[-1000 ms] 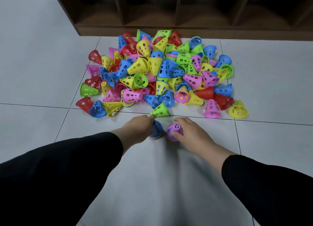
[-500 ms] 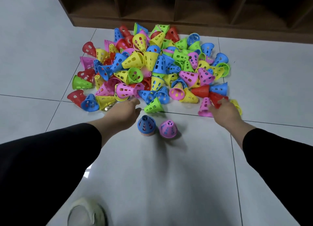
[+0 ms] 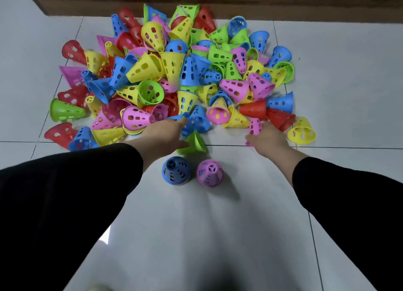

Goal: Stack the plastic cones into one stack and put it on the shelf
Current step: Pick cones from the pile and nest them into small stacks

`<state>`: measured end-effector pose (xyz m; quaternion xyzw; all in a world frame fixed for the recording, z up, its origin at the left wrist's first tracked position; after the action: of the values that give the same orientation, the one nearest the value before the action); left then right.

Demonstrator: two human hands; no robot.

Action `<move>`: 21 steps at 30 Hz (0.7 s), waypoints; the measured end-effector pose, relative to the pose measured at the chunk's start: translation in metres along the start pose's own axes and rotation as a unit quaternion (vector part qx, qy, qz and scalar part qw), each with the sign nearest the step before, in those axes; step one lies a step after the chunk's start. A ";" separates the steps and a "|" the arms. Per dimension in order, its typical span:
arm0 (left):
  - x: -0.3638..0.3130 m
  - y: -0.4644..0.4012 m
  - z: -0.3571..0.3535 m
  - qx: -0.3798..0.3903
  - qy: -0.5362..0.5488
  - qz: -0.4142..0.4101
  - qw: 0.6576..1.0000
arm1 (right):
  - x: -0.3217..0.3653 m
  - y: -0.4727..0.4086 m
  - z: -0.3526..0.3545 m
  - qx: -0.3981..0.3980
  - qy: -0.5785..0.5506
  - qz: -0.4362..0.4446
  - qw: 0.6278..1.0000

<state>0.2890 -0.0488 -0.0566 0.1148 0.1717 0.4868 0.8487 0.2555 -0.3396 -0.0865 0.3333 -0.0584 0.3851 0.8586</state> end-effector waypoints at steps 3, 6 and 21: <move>-0.005 -0.008 -0.002 0.030 -0.058 -0.032 0.997 | -0.002 -0.001 -0.004 0.001 -0.012 0.002 1.000; -0.012 -0.013 -0.007 0.076 -0.101 -0.084 0.988 | -0.007 0.002 0.000 -0.008 -0.042 -0.001 0.999; -0.052 -0.034 -0.013 0.103 -0.012 -0.079 0.991 | -0.009 0.001 0.005 0.012 -0.077 -0.013 0.997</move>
<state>0.2862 -0.1109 -0.0715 0.1938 0.2193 0.3968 0.8700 0.2492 -0.3483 -0.0857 0.3734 -0.1150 0.3476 0.8523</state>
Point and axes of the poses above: each hand's wrist, its own y-axis away from the middle knuckle, its own z-axis out of the back of the hand, x = y × z, the point moved 7 cm from there along -y, towards the middle knuckle, and after that the axes turned 12 degrees about -z, right-handed, at the moved point
